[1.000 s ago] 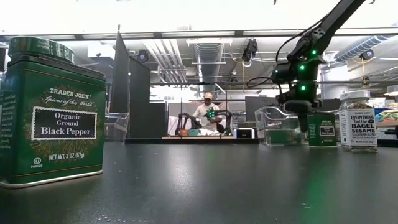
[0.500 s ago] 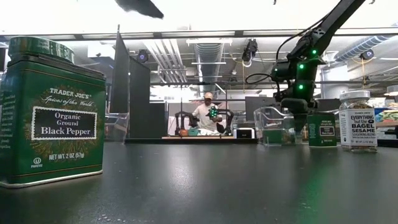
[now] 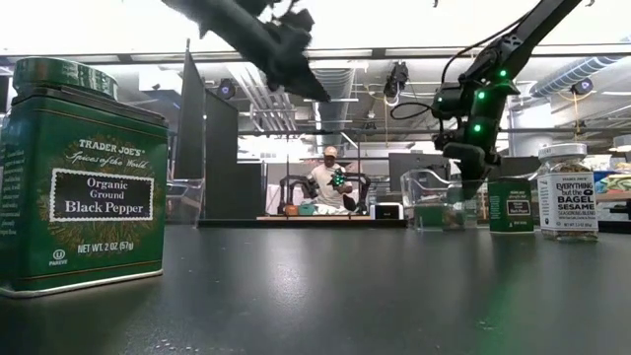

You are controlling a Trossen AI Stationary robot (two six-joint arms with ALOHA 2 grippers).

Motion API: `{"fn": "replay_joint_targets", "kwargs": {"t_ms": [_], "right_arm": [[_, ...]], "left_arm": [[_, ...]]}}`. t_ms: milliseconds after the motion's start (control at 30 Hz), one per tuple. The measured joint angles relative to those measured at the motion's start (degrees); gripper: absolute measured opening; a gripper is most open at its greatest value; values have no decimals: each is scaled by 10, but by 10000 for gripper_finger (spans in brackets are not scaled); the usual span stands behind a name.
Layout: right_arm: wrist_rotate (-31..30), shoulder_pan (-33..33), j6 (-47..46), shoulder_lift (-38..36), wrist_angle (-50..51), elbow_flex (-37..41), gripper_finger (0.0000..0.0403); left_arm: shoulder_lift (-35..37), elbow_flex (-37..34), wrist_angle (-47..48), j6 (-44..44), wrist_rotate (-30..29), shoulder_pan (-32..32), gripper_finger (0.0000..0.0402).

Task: Sort spices by type
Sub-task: Put the top left green seasoning bottle into the top right transparent bin

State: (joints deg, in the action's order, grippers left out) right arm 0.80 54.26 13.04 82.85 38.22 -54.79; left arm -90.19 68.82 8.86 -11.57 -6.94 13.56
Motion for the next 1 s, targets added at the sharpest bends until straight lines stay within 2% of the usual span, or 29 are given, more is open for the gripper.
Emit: {"fn": "replay_joint_targets", "kwargs": {"t_ms": [300,433,633,867,1000], "right_arm": [[-1,0,-4,-6,4,13,9],[-5,0,1,-6,4,13,9],[-10,0,9,-7,4,13,9],[-10,0,11,-7,0,14,9],[-9,0,7,-7,-3,15,9]], "left_arm": [[-176,138,-44,-4,2,44,0],[-253,211,-59,4,-21,56,0],[-363,322,1,46,-37,79,0],[-437,411,28,61,-23,88,0],[-457,447,52,70,19,92,0]]}}
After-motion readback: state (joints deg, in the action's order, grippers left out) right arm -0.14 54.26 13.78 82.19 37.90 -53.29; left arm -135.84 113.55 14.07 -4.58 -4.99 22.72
